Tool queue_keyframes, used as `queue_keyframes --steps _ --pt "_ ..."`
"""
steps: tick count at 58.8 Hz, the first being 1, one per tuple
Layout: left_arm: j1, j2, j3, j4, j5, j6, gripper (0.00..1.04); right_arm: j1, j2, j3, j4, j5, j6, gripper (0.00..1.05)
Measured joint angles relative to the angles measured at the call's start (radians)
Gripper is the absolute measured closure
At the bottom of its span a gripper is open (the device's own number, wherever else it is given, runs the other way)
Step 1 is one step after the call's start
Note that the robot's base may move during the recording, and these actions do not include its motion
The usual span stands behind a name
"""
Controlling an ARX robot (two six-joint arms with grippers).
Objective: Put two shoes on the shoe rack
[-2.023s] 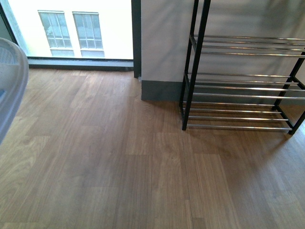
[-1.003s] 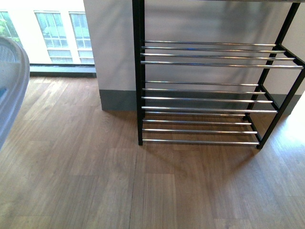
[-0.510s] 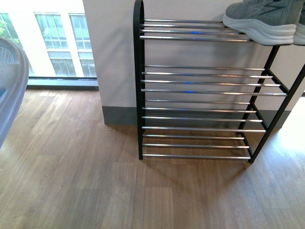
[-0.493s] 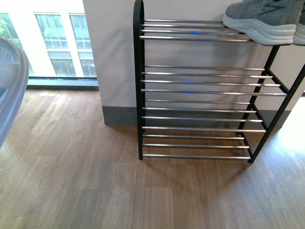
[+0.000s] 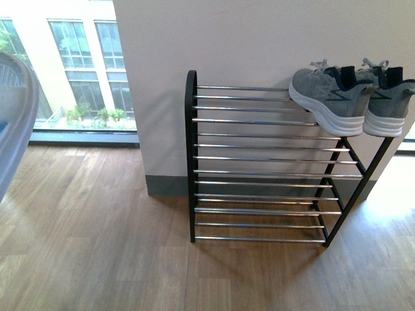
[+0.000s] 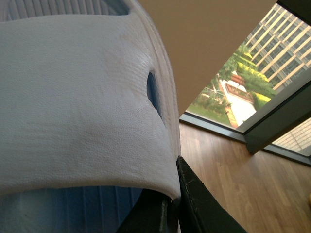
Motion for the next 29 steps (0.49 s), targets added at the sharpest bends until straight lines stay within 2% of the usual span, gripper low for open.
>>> queue_keyframes --steps 29 --pt "-0.002 0.0 0.0 0.0 0.001 0.0 1.03 -0.001 -0.001 0.0 0.0 -0.001 0.0 1.03"
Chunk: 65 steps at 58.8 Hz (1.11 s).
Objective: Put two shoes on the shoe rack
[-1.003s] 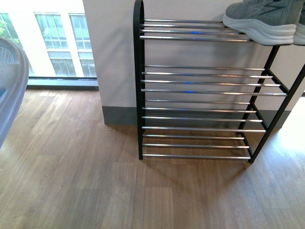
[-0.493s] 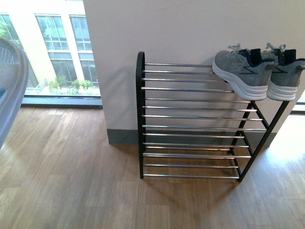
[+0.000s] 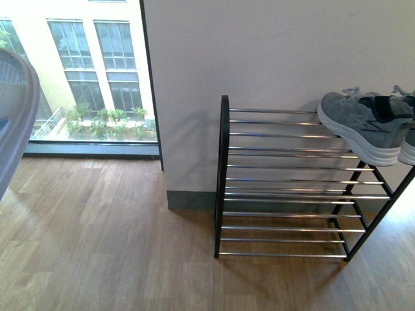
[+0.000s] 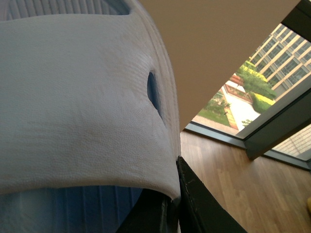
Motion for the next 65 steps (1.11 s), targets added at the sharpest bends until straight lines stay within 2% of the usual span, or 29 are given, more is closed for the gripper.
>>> queue_keyframes --steps 49,51,54,57,62,65 --pt "0.004 0.002 0.0 0.0 -0.002 0.0 1.03 0.005 0.003 0.0 0.0 -0.002 0.0 1.03" --pt "0.003 0.001 0.0 0.0 0.0 0.0 1.03 0.0 0.002 0.001 -0.002 -0.022 0.013 1.03" --pt "0.003 0.001 0.0 0.0 0.0 0.0 1.03 -0.035 0.009 0.014 -0.03 -0.171 0.078 1.03" --pt "0.003 0.001 0.0 0.0 -0.001 0.0 1.03 -0.05 0.026 0.029 -0.05 -0.264 0.14 1.03" --pt "0.003 0.001 0.0 0.0 -0.001 0.0 1.03 -0.054 0.074 0.075 -0.085 -0.321 0.229 1.03" --pt "0.003 0.001 0.0 0.0 -0.001 0.0 1.03 -0.049 0.112 0.109 -0.097 -0.32 0.254 1.03"
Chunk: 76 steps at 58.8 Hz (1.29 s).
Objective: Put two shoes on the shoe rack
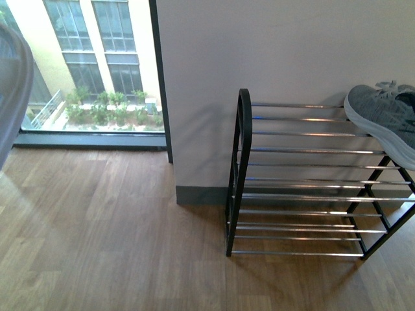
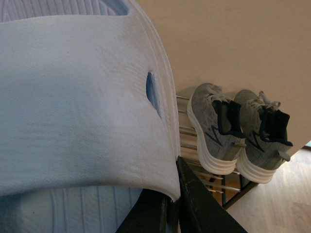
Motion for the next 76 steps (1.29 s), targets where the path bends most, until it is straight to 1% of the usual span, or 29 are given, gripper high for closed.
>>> queue_keyframes --steps 11,14,23,36,53,57,76 --pt "0.0 0.0 0.0 0.0 0.0 0.0 1.03 0.043 0.215 0.171 0.019 0.067 0.023 1.03" --pt "0.0 0.0 0.0 0.0 0.0 0.0 1.03 0.073 0.335 0.264 0.02 0.094 0.023 1.03" --pt "0.0 0.0 0.0 0.0 0.0 0.0 1.03 0.13 0.567 0.441 0.018 0.133 0.019 1.03" --pt "0.0 0.0 0.0 0.0 0.0 0.0 1.03 0.186 0.825 0.632 -0.003 0.211 0.01 1.03" --pt "0.0 0.0 0.0 0.0 0.0 0.0 1.03 0.23 1.092 0.887 -0.077 0.297 0.008 1.03" --pt "0.0 0.0 0.0 0.0 0.0 0.0 1.03 0.233 1.143 0.941 -0.092 0.308 0.008 1.03" --pt "0.0 0.0 0.0 0.0 0.0 0.0 1.03 0.242 1.411 1.219 -0.212 0.423 0.01 1.03"
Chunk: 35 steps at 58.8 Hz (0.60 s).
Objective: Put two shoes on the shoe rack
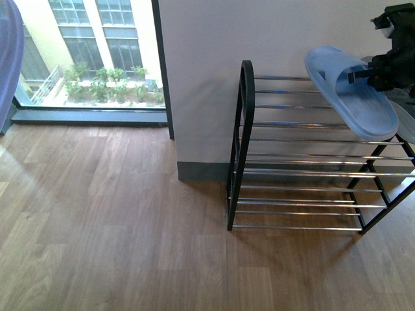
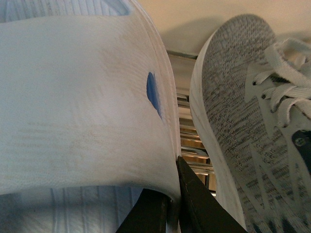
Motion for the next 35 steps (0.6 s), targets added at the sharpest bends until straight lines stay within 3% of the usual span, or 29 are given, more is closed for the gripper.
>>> queue_keyframes --steps 17,33,35 --pt "0.0 0.0 0.0 0.0 0.0 0.0 1.03 -0.002 0.161 0.203 -0.077 0.067 0.0 1.03" --pt "0.0 0.0 0.0 0.0 0.0 0.0 1.03 -0.014 0.213 0.275 -0.091 0.098 -0.011 1.03" --pt "0.0 0.0 0.0 0.0 0.0 0.0 1.03 -0.017 0.213 0.272 -0.082 0.092 -0.011 0.99"
